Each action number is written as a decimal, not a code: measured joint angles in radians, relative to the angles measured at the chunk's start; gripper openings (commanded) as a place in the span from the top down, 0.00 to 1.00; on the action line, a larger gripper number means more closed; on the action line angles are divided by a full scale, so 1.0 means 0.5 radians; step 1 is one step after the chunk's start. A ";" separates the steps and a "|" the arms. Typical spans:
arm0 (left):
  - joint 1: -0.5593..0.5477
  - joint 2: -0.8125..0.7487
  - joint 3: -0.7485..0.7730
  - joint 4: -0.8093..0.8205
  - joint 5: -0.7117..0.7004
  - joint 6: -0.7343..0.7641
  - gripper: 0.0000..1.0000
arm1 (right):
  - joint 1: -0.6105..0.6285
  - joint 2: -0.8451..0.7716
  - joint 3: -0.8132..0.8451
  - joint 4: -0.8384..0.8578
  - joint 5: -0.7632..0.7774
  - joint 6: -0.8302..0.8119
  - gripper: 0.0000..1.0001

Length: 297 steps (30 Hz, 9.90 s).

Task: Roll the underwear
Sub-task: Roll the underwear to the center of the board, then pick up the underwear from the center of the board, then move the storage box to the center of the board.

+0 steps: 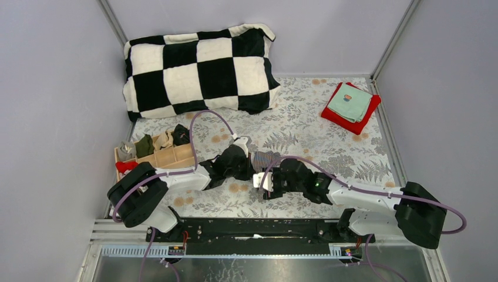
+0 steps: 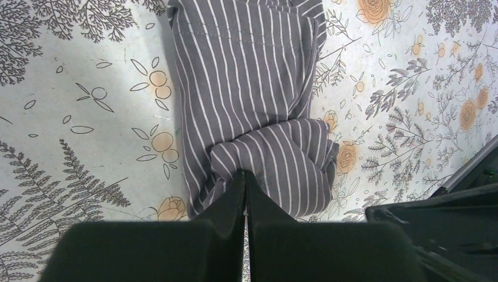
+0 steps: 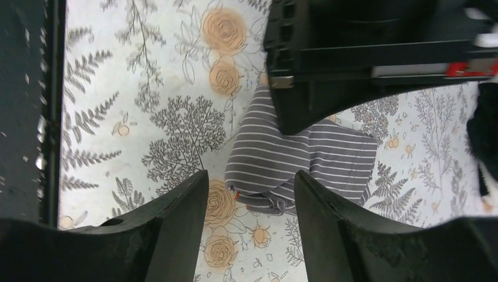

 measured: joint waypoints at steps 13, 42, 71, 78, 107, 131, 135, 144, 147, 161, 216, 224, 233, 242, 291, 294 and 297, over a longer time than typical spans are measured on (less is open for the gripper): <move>0.000 -0.004 0.000 -0.005 0.000 0.000 1.00 | 0.142 0.215 -0.201 0.323 0.307 -0.536 0.34; 0.000 -0.003 -0.001 -0.006 0.000 0.000 1.00 | 0.208 0.523 -0.297 0.717 0.566 -0.812 0.71; 0.239 -0.548 0.010 -0.590 -0.261 -0.005 1.00 | 0.214 0.451 -0.584 1.502 0.449 0.344 1.00; 0.239 -0.539 0.010 -0.600 -0.259 -0.005 1.00 | 0.214 0.430 -0.636 1.617 0.453 0.751 1.00; 0.239 -0.605 -0.030 -0.574 -0.124 -0.037 1.00 | 0.031 0.372 -0.690 1.554 0.612 2.568 1.00; 0.238 -0.426 -0.053 -0.237 0.230 -0.098 0.91 | 0.001 0.089 -0.713 0.886 1.067 3.761 1.00; 0.217 -0.285 0.058 -0.182 0.294 -0.053 0.91 | 0.001 0.081 -0.696 0.817 1.080 3.832 1.00; 0.040 -0.017 0.254 -0.067 0.334 0.002 0.94 | -0.001 0.041 -0.688 0.701 1.118 3.954 1.00; 0.017 0.055 0.269 -0.031 0.339 0.003 0.95 | -0.001 0.029 -0.688 0.677 1.128 3.972 1.00; 0.007 0.402 0.391 0.128 0.367 0.005 1.00 | -0.014 -0.092 -0.687 0.529 1.148 3.896 0.69; -0.032 0.455 0.299 0.401 0.346 0.011 1.00 | -1.109 0.678 0.127 -0.170 -0.673 2.436 0.60; -0.037 0.413 0.298 0.343 0.341 -0.003 1.00 | -1.109 0.622 -0.069 0.172 -0.742 2.598 0.98; 0.116 -0.040 0.369 0.017 0.280 -0.026 0.97 | -1.109 0.412 -0.250 0.342 -0.626 2.721 1.00; 0.248 -0.509 0.244 -0.152 0.107 -0.040 0.96 | -1.109 0.076 -0.397 0.459 -0.405 2.863 1.00; 0.843 0.021 0.435 -1.041 -0.842 0.105 0.40 | -1.109 -0.530 -0.093 -0.445 -0.169 2.483 1.00; 0.688 0.021 0.418 -0.972 -0.805 0.105 0.41 | -1.109 -0.585 -0.054 -0.486 -0.124 2.444 1.00; 0.552 0.020 0.403 -0.912 -0.764 0.091 0.42 | -1.109 -0.631 -0.030 -0.513 -0.085 2.409 1.00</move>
